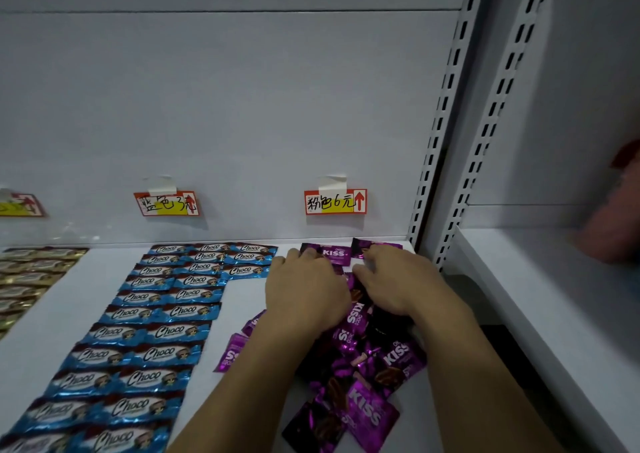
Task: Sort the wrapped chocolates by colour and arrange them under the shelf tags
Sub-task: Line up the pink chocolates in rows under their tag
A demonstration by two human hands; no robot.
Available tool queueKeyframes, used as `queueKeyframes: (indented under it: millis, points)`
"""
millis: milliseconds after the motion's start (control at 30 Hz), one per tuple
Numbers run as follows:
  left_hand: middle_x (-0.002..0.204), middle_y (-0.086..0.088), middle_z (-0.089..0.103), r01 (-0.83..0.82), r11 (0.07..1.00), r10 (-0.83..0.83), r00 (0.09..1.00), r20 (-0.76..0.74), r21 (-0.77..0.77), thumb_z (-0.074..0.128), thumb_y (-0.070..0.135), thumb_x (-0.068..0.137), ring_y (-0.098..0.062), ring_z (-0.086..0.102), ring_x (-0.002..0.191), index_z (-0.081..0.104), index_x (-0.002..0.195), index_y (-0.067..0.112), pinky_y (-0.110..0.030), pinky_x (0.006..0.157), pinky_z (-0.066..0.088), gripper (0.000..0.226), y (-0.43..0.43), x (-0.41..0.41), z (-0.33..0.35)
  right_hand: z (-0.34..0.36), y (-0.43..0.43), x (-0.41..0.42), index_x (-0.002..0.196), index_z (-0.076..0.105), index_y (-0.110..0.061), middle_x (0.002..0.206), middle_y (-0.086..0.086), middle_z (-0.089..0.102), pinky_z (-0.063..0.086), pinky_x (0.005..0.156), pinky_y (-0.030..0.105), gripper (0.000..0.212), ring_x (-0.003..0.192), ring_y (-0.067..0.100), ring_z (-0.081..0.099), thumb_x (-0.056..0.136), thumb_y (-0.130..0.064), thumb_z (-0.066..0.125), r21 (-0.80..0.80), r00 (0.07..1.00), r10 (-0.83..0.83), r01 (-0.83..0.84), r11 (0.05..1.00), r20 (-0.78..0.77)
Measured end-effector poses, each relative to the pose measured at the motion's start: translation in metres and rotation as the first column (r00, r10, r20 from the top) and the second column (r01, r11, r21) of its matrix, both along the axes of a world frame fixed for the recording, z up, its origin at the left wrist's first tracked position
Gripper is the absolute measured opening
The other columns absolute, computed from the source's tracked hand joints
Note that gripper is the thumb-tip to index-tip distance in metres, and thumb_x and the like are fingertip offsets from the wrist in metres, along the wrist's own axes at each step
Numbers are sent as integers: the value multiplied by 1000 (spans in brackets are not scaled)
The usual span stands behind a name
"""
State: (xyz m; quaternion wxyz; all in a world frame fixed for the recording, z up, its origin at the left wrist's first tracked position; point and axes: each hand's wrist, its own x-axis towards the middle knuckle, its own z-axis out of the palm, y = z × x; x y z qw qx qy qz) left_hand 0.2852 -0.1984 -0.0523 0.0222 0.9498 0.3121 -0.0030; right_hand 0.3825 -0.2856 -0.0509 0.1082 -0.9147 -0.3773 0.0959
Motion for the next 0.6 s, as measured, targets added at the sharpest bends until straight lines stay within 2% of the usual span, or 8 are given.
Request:
queueKeyframes:
  millis: [167, 300, 500, 600]
  points:
    - [150, -6, 36, 14, 1000, -14, 999, 37, -5, 27, 41, 98, -25, 32, 136, 45, 138, 17, -43, 113, 23, 50, 7, 3, -8, -3, 3, -2, 127, 51, -23, 132, -3, 54, 31, 107, 44, 42, 123, 20, 47, 99, -48, 31, -4, 998, 37, -36, 999, 60]
    - [159, -2, 20, 91, 993, -89, 995, 33, -79, 23, 39, 100, -20, 18, 146, 27, 150, 19, -42, 119, 15, 54, 11, 5, -16, -4, 6, 0, 146, 35, -22, 155, -3, 31, 24, 113, 44, 56, 140, 19, 31, 101, -52, 23, -95, 998, 57, -52, 994, 42]
    - [161, -2, 13, 102, 986, -99, 995, 35, -132, 21, 39, 101, -18, 10, 148, 18, 153, 18, -42, 120, 10, 56, 16, 5, -20, -9, 10, 0, 151, 26, -22, 160, -4, 14, 17, 118, 45, 57, 147, 15, 14, 101, -51, 24, -67, 994, 106, -107, 992, -17]
    - [161, -2, 11, 107, 983, -102, 994, 44, -146, 21, 40, 101, -18, 8, 148, 16, 153, 18, -42, 120, 10, 57, 17, 4, -23, -12, 14, -1, 151, 25, -21, 161, -3, 12, 12, 119, 46, 58, 148, 16, 11, 102, -50, 22, -63, 995, 96, -97, 993, -21]
